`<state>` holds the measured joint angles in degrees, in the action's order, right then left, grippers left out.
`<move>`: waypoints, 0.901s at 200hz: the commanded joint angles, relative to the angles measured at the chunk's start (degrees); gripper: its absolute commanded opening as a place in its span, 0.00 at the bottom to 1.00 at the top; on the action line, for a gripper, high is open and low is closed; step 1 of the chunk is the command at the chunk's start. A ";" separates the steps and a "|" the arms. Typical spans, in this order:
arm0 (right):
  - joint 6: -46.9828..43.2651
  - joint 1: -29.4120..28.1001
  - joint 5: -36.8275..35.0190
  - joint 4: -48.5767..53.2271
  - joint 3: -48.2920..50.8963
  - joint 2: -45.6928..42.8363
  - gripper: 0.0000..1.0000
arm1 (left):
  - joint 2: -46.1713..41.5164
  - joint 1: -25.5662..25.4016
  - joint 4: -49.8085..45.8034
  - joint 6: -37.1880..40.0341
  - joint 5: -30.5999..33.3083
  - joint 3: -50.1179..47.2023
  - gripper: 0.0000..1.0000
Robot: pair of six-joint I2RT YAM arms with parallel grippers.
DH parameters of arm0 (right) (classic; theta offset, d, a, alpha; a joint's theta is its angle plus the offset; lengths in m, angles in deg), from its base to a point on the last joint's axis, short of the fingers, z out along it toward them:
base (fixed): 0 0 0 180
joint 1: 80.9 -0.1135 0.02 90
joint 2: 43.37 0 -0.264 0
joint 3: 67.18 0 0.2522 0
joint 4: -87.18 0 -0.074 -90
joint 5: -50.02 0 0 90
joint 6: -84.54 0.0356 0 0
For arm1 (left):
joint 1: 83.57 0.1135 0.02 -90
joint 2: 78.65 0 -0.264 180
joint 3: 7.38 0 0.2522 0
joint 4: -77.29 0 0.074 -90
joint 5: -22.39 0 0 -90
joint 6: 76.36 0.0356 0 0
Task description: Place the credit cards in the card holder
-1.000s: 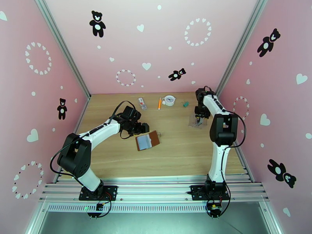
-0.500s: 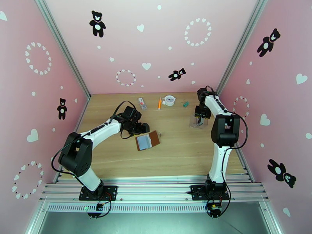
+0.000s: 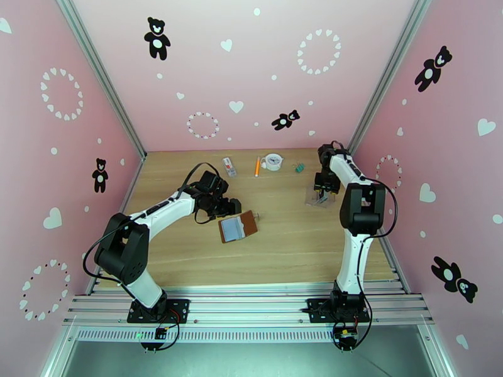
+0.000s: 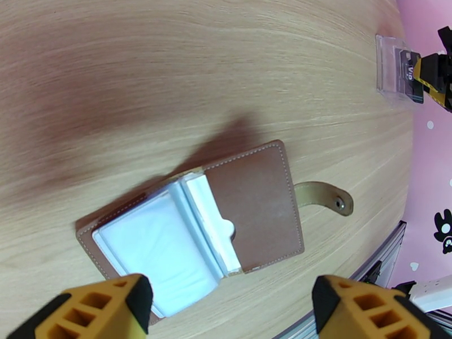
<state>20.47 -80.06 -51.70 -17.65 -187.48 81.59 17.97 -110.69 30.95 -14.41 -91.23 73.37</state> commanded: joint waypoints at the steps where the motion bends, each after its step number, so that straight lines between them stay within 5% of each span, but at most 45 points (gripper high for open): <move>1: -0.66 0.21 0.73 1.23 0.83 1.16 0.53 | 0.40 -0.32 -0.92 0.81 -0.52 1.38 0.80; 180: 0.02 0.97 -4.61 2.09 1.36 -3.65 0.45 | 1.00 -0.56 -1.30 1.25 -0.69 1.93 0.80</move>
<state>20.10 -79.66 -53.34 -17.19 -186.65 81.59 18.02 -110.69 30.47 -13.98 -91.23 74.17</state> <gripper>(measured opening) 0.449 0.797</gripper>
